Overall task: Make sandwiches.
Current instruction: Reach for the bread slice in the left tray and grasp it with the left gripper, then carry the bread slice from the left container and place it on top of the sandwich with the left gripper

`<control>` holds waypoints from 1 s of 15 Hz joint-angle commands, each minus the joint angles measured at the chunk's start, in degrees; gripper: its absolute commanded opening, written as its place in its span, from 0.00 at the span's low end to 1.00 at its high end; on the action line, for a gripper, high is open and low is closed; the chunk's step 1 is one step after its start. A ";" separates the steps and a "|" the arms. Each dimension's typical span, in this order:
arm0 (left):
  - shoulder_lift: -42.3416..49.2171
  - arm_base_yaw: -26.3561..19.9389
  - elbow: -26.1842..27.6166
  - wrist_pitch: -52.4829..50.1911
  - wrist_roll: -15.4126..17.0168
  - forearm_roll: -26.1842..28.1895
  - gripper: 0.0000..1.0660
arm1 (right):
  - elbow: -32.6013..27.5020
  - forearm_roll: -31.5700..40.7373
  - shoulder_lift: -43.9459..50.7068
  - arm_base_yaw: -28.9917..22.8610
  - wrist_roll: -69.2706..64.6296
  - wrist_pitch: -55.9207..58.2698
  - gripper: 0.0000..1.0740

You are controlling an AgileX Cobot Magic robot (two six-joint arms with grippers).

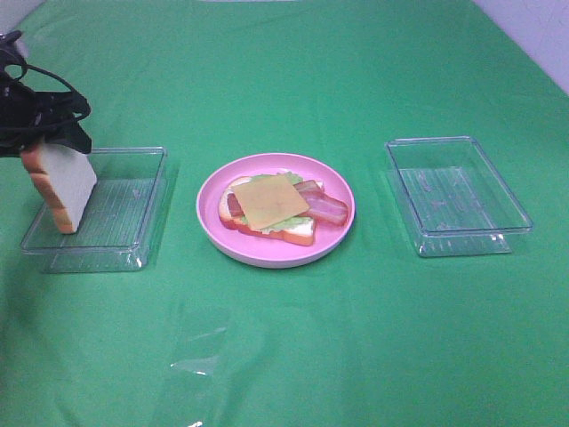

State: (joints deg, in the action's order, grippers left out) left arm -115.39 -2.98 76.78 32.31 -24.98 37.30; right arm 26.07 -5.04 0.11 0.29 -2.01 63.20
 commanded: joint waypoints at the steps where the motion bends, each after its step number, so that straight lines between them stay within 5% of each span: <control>1: 0.06 0.29 0.23 3.09 -0.23 -0.06 0.16 | -0.23 0.17 1.78 0.40 0.46 -0.34 0.92; 6: 6.70 0.29 0.29 5.21 0.17 1.20 0.17 | -0.23 0.17 1.78 0.40 0.46 -0.34 0.92; 9: 12.09 1.78 0.29 6.07 -0.06 7.91 0.17 | -0.23 0.17 1.78 0.40 0.46 -0.34 0.92; 13: 9.34 12.03 0.29 4.35 -0.80 16.50 0.17 | -0.23 0.23 1.78 0.40 0.52 -0.34 0.92; 15: 6.36 17.53 0.29 0.57 -3.95 22.92 0.17 | -0.23 0.23 1.78 0.40 0.52 -0.34 0.92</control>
State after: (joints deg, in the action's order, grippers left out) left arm -107.89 12.66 76.83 34.72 -27.44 56.67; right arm 26.07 -5.04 0.11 0.29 -2.01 63.20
